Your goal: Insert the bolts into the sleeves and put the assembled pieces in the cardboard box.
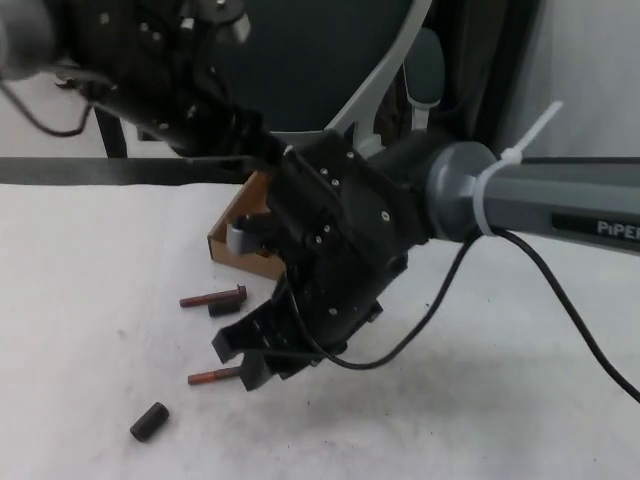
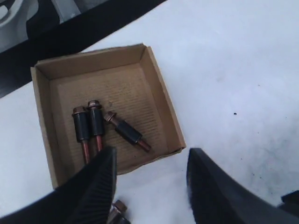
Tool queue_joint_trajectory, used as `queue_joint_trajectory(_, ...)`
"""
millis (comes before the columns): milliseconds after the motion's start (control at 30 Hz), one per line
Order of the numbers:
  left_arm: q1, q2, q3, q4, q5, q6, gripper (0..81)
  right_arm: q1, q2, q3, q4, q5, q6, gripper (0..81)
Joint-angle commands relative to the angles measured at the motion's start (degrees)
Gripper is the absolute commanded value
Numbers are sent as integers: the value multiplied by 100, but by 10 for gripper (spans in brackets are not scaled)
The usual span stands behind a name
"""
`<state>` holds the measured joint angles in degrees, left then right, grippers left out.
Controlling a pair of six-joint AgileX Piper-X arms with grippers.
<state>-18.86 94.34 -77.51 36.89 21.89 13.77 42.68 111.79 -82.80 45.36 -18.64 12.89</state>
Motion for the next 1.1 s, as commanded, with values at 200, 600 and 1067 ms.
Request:
queue_joint_trajectory(200,-86,-1799,2098,-1671,573,-138,447,-48,188,-424,119,538,-1788,396)
queue_joint_trajectory(600,-753,-4286,4676,-2963,-1141,-991,447,136,258,-455,722,1366,-4301,396)
queue_joint_trajectory(1067,-760,-3784,4691,-1212,-1349,-1377,447,577,438,-552,460,1864,-5106,396)
